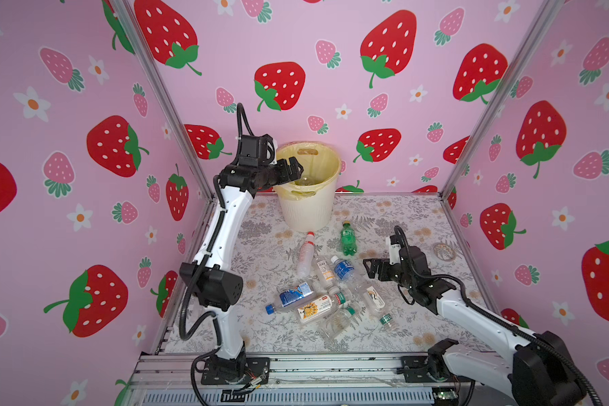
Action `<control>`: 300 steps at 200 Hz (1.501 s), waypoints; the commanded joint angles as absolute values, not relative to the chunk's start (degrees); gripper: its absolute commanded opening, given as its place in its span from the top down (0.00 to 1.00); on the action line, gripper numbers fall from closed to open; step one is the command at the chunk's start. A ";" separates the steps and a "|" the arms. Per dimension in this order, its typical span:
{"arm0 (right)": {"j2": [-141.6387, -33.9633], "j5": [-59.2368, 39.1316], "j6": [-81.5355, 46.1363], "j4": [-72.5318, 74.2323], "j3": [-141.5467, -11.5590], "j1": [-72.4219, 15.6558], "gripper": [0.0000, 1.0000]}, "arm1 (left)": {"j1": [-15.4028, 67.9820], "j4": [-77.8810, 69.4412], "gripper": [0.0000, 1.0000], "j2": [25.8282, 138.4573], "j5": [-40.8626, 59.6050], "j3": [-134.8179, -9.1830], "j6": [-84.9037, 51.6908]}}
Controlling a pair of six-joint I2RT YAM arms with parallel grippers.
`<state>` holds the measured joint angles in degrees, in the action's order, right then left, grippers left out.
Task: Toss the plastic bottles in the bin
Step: 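Drop the bottle into the bin with the left gripper while the right gripper approaches, then lower the right gripper onto the green Sprite bottle and close on it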
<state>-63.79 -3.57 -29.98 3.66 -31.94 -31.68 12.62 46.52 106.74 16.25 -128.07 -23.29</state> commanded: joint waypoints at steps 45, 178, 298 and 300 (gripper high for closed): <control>-67.31 -2.88 -29.97 2.92 -35.76 -31.29 0.01 | 12.53 42.92 0.01 91.05 14.17 -116.78 -17.98; -73.83 -1.54 -31.47 -3.27 -42.85 -31.29 0.01 | 6.64 40.10 0.01 74.06 8.70 -82.29 -16.03; -87.91 -0.44 -34.22 -7.76 -55.05 -31.38 0.00 | 4.17 35.96 0.01 68.77 10.25 -67.24 -15.23; -88.31 -0.40 -34.26 -7.74 -55.34 -31.38 0.00 | 4.21 36.06 0.01 68.85 10.38 -67.28 -15.32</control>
